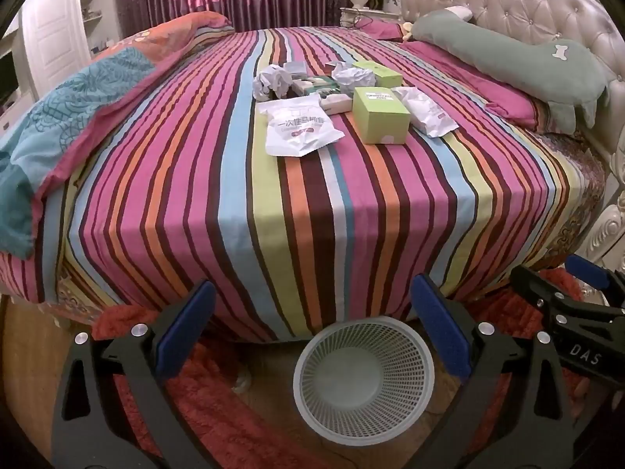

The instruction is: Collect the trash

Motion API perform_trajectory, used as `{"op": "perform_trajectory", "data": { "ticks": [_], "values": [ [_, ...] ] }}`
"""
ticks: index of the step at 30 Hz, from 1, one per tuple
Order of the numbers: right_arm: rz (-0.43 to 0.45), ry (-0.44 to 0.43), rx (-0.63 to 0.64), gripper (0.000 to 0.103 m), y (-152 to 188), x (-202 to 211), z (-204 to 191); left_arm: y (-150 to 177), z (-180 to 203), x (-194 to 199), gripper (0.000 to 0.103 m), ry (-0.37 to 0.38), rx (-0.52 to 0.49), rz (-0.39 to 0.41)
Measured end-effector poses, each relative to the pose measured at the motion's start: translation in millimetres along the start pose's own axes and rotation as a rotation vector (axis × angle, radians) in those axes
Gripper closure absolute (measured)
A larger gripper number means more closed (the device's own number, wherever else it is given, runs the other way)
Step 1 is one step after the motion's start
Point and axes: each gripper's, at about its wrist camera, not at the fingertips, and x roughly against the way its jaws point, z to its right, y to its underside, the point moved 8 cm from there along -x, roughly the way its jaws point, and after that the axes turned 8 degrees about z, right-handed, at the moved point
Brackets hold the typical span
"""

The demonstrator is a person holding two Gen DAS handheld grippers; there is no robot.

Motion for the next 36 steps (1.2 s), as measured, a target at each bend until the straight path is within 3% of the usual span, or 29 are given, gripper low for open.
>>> {"op": "perform_trajectory", "data": {
  "ticks": [36],
  "values": [
    [-0.003,0.013,-0.012,0.007,-1.0,3.2,8.2,-4.5,0.9,3.9,0.006,-0.010,-0.009,0.013]
  ]
}}
